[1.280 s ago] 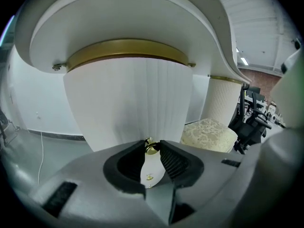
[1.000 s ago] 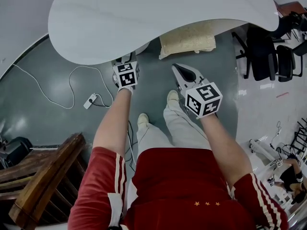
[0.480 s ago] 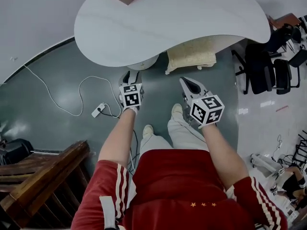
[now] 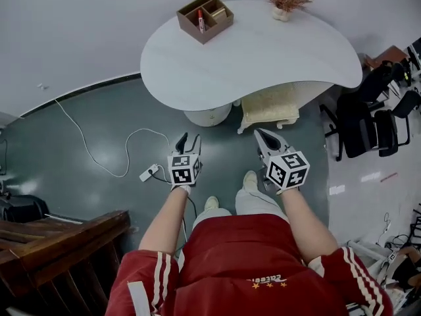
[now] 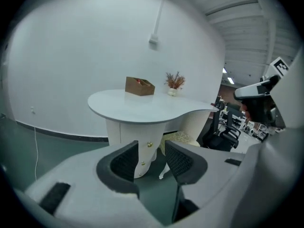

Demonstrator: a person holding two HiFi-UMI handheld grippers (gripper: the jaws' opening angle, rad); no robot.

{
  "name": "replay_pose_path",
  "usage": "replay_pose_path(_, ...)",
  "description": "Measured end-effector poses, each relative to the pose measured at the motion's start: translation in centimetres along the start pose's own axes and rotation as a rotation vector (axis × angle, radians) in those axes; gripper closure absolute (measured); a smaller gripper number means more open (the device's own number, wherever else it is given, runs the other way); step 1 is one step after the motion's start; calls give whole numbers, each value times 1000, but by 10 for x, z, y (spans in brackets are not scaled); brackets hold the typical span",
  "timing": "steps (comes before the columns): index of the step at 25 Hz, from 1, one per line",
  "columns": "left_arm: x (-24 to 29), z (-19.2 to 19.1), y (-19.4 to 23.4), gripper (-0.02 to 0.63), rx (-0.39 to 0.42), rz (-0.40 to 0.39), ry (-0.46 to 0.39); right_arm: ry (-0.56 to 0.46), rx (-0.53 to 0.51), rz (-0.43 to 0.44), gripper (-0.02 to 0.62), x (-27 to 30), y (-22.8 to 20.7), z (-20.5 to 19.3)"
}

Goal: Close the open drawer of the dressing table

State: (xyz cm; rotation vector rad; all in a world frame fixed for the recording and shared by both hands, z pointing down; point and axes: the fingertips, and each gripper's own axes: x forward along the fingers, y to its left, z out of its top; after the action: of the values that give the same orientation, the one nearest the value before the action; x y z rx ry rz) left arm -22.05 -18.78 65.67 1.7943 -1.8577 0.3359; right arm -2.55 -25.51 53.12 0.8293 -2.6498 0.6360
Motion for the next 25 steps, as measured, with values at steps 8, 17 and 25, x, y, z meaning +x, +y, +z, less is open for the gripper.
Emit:
replay_pose_path(8,-76,58,-41,437,57,-177,-68,-53,-30,1,592,-37,39,35)
replay_pose_path(17,-160,128,-45,437,64,-228,-203,-155,-91,-40,592,-96,69,88)
replay_pose_path(25,-227,192,-58,441,133,-311,-353,-296,-137,-59,592,-143,107,134)
